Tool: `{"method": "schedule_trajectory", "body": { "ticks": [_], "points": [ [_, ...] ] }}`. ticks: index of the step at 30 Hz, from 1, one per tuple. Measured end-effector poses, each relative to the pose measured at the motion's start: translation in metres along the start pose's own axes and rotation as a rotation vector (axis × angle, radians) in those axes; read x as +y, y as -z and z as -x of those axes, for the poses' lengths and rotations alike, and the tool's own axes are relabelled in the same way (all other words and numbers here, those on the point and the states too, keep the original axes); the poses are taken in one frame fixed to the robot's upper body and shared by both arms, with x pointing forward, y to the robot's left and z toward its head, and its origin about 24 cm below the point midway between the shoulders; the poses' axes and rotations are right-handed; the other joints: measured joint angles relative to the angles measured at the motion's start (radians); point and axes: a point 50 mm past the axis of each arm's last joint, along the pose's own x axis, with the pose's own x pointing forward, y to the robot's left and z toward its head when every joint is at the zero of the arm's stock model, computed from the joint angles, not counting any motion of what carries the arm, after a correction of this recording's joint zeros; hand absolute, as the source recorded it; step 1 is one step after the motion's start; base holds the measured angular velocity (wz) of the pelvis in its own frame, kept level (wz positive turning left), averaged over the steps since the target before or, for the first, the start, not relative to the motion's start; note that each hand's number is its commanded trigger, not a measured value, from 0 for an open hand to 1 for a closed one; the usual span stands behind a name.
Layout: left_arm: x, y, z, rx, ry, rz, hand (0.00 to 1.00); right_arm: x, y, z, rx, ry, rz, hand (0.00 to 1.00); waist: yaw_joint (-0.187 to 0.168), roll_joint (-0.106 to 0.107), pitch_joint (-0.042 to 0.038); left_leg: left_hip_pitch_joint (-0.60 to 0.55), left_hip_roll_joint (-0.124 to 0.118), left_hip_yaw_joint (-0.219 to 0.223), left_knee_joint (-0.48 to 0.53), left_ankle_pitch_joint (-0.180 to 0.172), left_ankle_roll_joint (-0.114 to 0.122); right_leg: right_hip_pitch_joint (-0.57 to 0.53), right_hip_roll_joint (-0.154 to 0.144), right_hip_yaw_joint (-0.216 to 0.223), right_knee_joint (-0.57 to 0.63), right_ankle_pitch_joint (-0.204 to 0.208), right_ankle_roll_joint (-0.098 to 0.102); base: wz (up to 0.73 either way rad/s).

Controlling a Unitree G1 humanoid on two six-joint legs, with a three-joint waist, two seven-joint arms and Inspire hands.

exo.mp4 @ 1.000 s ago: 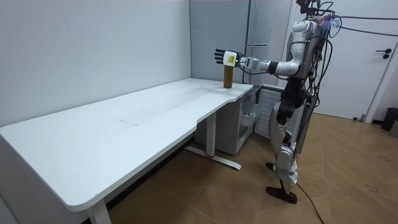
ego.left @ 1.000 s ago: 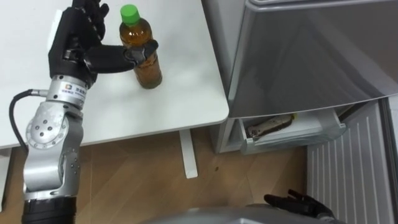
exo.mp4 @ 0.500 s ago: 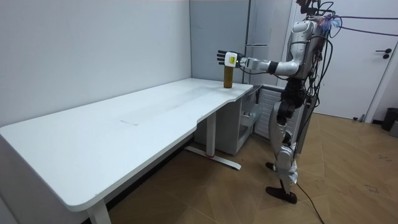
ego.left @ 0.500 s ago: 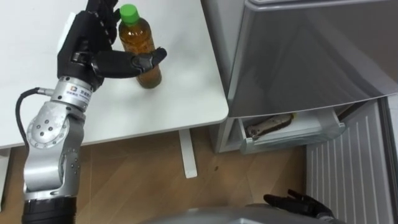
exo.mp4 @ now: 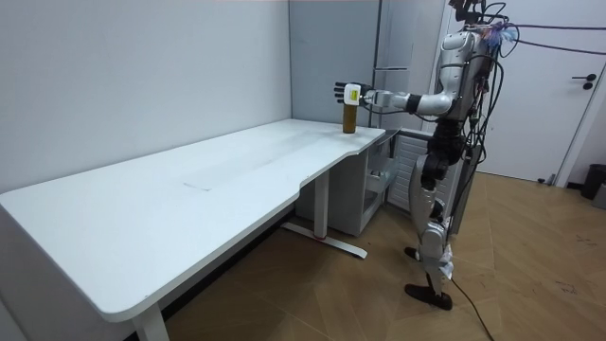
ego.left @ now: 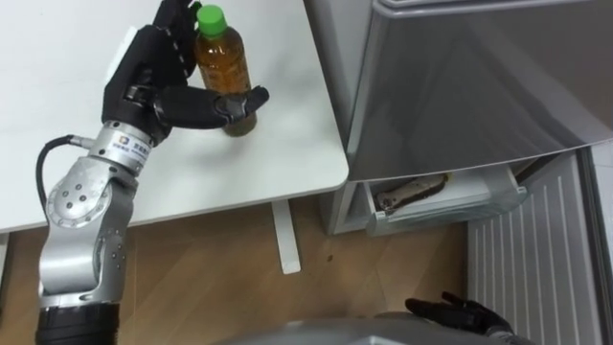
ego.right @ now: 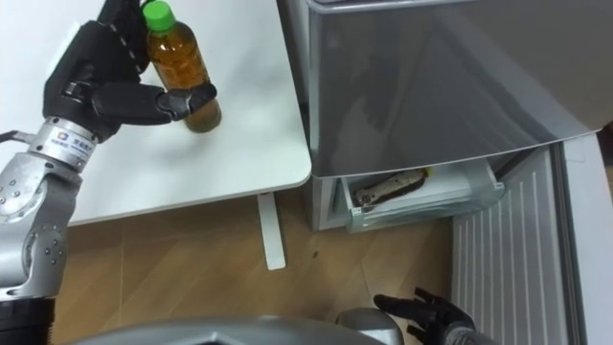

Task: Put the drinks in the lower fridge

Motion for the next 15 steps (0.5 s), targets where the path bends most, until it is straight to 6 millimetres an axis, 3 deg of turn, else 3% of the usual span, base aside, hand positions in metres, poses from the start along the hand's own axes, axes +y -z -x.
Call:
{"method": "schedule_trajectory", "body": {
  "ticks": [2, 10, 15],
  "points": [
    [-0.0003, 0.0005, 0.0, 0.005, 0.003, 0.002, 1.0, -0.0002, 0.0, 0.0001, 0.0, 0.001, 0.0, 0.0, 0.0, 0.001, -0.0013, 0.0, 0.0, 0.0, 0.0, 0.0, 0.0, 0.0, 0.0, 0.0, 0.0, 0.0, 0.0, 0.0],
    [-0.0014, 0.0024, -0.0003, 0.024, 0.013, 0.008, 1.0, -0.0021, 0.0002, 0.0007, 0.004, 0.005, 0.002, 0.0, 0.0, 0.01, -0.0065, 0.001, 0.0, 0.001, 0.001, 0.0, 0.0, 0.001, 0.0, 0.001, 0.0, 0.0, 0.0, 0.0],
    [-0.0045, 0.0027, -0.0011, 0.026, 0.044, 0.008, 1.0, -0.0021, 0.0001, 0.0006, 0.008, 0.005, 0.001, 0.0, -0.001, 0.011, -0.0054, 0.001, 0.0, 0.001, 0.001, 0.0, 0.0, 0.001, 0.0, 0.002, 0.0, 0.0, 0.0, 0.0]
  ]
}}
